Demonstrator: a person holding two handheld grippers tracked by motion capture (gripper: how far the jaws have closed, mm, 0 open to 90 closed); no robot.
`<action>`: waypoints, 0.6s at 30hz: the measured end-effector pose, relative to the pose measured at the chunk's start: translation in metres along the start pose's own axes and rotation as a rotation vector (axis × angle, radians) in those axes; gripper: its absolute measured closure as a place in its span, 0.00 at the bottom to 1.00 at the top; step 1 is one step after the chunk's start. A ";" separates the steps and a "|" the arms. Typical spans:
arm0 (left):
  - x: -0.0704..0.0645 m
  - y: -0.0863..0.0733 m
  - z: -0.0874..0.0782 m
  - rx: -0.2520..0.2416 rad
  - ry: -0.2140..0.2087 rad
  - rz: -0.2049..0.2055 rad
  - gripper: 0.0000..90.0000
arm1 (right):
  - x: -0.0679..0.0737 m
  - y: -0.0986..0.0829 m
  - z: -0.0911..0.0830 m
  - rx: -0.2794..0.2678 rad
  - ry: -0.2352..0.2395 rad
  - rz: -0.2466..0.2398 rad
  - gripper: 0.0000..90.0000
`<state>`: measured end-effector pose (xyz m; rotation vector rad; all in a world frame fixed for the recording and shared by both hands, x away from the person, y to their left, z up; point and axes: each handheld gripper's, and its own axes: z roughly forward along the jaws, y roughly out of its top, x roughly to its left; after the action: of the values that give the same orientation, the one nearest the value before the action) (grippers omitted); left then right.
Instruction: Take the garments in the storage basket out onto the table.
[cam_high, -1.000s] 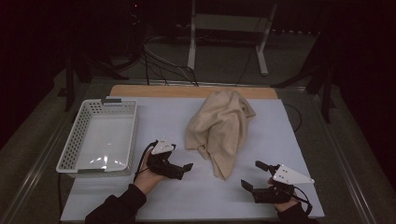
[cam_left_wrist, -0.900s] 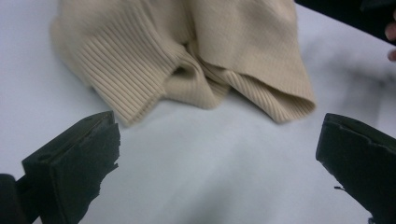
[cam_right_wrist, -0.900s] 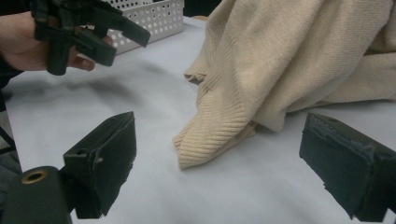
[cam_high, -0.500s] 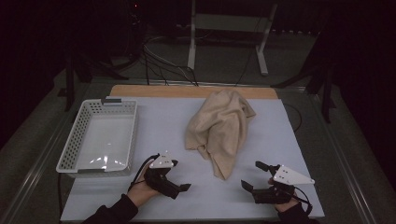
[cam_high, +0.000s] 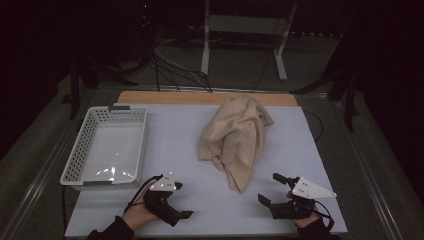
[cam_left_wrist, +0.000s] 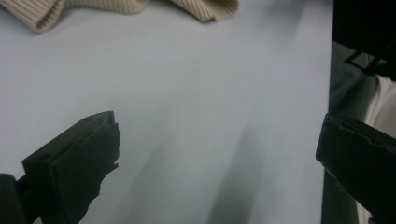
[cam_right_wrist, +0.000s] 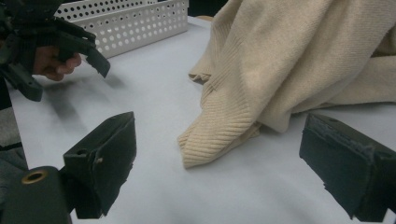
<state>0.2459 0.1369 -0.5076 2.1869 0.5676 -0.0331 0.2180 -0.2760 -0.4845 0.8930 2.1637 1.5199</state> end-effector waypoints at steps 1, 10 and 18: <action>0.000 -0.001 -0.001 0.009 -0.004 0.001 0.00 | 0.000 0.000 0.000 0.000 0.001 0.002 0.12; -0.001 -0.016 -0.023 0.018 0.017 0.019 0.00 | 0.000 0.000 0.000 0.005 -0.001 -0.001 0.12; 0.002 -0.026 -0.043 0.020 0.022 0.032 0.00 | -0.001 -0.001 0.000 0.008 -0.004 -0.005 0.12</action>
<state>0.2298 0.1837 -0.4999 2.2175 0.5466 0.0024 0.2185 -0.2769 -0.4852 0.8916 2.1693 1.5073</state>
